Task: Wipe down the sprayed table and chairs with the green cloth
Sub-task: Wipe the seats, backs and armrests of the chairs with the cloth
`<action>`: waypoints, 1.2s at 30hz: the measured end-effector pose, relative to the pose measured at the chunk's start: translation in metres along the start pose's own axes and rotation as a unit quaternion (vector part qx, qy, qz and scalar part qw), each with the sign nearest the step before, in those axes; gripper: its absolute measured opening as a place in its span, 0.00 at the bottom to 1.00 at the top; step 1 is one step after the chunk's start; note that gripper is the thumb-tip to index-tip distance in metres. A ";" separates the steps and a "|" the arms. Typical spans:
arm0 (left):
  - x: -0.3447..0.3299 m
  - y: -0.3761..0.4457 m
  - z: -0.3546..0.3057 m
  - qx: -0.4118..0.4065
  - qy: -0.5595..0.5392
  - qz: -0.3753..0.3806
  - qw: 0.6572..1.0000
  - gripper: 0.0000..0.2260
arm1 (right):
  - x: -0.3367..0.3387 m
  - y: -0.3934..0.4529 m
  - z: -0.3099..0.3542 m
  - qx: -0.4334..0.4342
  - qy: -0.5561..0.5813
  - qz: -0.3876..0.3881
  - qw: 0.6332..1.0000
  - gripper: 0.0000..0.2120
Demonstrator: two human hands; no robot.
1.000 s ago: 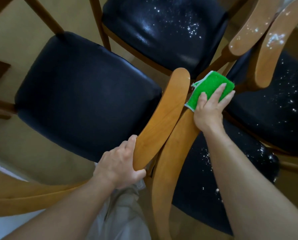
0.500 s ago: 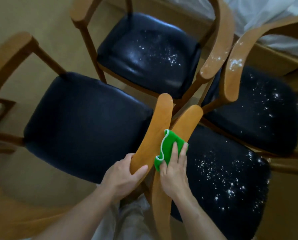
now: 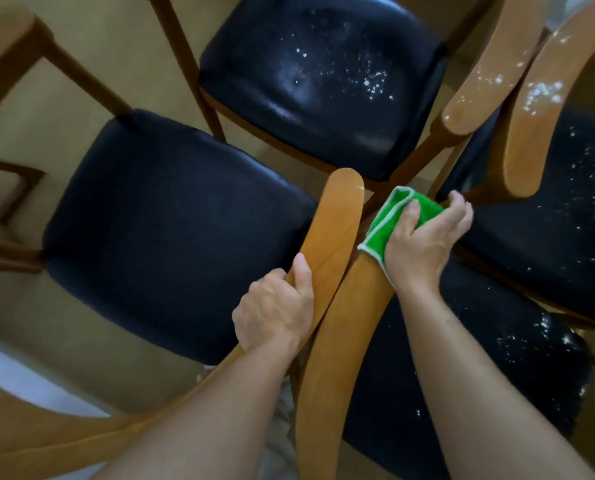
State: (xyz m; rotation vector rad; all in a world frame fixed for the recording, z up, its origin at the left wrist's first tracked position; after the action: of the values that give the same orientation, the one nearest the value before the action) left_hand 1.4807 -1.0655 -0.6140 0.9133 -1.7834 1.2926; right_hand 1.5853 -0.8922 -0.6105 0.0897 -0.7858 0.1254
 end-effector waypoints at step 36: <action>0.000 0.000 0.001 -0.009 0.005 -0.005 1.000 0.30 | -0.052 -0.018 0.078 0.116 -0.011 0.170 0.979 0.31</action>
State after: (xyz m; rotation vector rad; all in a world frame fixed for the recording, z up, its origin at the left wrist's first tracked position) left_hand 1.4806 -1.0665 -0.6148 0.9036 -1.7779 1.2717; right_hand 1.4972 -0.9242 -0.5930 0.1786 -0.8023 0.5417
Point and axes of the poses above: each hand's wrist, its own y-axis towards the middle knuckle, its own x-axis out of the back of the hand, z = x × y, the point moved 3 cm from there along y, towards the middle knuckle, and after that the axes turned 9 degrees about x, right-handed, at the moved point
